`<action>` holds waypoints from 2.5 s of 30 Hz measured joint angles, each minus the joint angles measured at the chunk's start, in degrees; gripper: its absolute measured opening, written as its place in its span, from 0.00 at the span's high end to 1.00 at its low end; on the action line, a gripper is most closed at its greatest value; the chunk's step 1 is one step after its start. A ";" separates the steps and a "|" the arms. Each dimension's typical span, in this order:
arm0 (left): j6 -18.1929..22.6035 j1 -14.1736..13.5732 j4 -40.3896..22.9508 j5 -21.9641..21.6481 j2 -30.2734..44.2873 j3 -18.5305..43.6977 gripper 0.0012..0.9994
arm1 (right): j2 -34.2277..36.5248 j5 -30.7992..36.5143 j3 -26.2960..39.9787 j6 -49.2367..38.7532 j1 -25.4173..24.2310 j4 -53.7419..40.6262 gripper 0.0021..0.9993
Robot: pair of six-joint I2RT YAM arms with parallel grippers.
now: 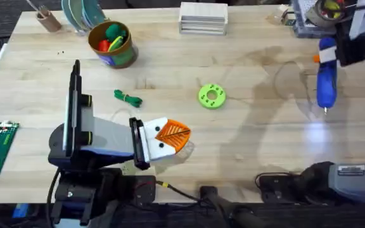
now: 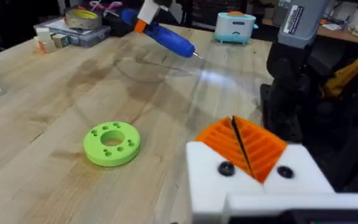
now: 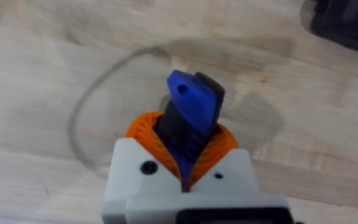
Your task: Pick up the gripper from the table and insert it into the empty holder that is missing its gripper. Then pick up a screw, insert it into the mounting hole, and use the screwdriver to tighten it. Finally, clean up the table by picking up the vegetable and placing it into the bucket.
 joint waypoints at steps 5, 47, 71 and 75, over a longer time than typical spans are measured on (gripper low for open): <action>0.00 0.00 0.00 0.00 0.00 0.00 1.00 | -0.93 -1.76 2.76 4.58 1.59 0.06 0.97; 0.00 0.00 0.42 -1.92 0.00 0.00 1.00 | -51.31 -30.23 -28.28 25.98 4.58 27.37 0.97; 0.00 0.00 0.42 -1.95 0.00 0.00 1.00 | -29.03 -34.16 -30.16 43.27 45.18 85.59 0.97; 0.00 0.00 0.42 -1.95 0.00 0.00 1.00 | -26.37 -34.54 -30.16 46.84 49.40 92.56 0.97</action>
